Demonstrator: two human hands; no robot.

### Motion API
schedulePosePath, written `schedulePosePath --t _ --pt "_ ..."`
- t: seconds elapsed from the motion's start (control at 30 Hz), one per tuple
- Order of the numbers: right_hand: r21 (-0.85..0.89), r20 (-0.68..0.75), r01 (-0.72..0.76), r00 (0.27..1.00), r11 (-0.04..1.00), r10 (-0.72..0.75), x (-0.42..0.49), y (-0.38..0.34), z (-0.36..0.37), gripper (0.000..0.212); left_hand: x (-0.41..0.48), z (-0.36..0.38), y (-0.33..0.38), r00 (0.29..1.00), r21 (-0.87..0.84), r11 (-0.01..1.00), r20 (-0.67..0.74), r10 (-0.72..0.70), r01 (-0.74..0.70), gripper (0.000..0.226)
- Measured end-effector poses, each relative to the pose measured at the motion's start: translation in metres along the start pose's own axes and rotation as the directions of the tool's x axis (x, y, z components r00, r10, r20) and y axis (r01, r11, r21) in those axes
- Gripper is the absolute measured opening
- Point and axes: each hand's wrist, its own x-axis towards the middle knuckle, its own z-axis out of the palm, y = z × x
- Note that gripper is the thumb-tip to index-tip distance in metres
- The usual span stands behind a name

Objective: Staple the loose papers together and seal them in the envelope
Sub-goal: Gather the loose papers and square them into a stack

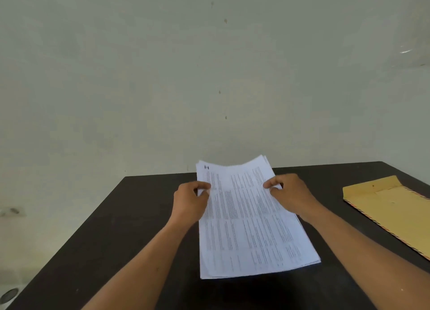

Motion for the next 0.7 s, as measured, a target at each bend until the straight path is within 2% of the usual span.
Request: schedulePosePath --t 0.13,0.23,0.43,0.5,0.7 --pt "-0.125 0.244 -0.119 0.959 0.985 0.147 -0.02 0.03 0.016 0.018 -0.017 0.017 -0.038 0.971 0.131 0.987 0.206 -0.118 0.092 0.024" --pt "-0.205 0.273 -0.135 0.943 0.969 0.189 -0.035 0.047 0.034 0.019 -0.037 0.035 -0.063 0.938 0.149 0.974 0.277 -0.21 0.174 0.024" --pt "-0.211 0.292 -0.127 0.938 0.969 0.187 -0.043 0.06 0.04 0.025 -0.04 0.043 -0.066 0.937 0.038 0.975 0.273 -0.22 0.218 0.026" --pt "-0.202 0.292 -0.125 0.939 0.971 0.182 -0.042 0.06 0.035 0.025 -0.035 0.047 -0.061 0.951 -0.003 0.977 0.229 -0.206 0.212 0.025" --pt "-0.214 0.209 -0.162 0.956 0.963 0.207 -0.046 0.069 0.005 0.023 -0.025 0.082 -0.028 0.979 -0.027 0.988 0.138 -0.149 0.154 0.031"
